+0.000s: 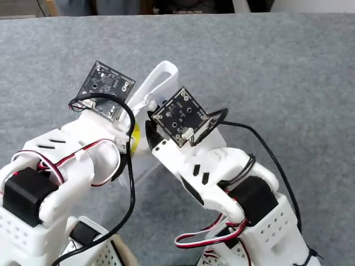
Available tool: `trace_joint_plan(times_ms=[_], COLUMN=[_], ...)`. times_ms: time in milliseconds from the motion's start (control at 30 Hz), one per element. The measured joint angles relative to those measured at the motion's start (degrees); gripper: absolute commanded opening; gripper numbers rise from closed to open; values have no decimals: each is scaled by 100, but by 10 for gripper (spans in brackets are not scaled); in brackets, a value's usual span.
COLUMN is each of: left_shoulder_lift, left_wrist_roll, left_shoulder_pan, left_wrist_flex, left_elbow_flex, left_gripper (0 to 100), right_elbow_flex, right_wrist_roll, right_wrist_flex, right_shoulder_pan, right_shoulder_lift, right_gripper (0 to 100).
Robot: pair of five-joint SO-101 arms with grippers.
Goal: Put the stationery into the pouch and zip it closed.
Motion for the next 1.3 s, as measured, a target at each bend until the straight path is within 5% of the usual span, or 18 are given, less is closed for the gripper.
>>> trace_joint_plan(times_ms=[167, 533, 1300], left_shoulder_lift=[0, 0, -44], left_wrist_roll=[0, -9, -527], left_shoulder_pan=[0, 0, 97], left_wrist_flex=[0, 0, 642], left_elbow_flex=[0, 0, 88], left_gripper=[28, 28, 28], right_elbow_flex=[0, 0, -1081], right_wrist_roll=[0, 0, 1064], right_wrist_flex=[0, 0, 1257], right_shoulder_pan=[0, 18, 932], right_shoulder_lift=[0, 0, -325], right_gripper=[66, 12, 12])
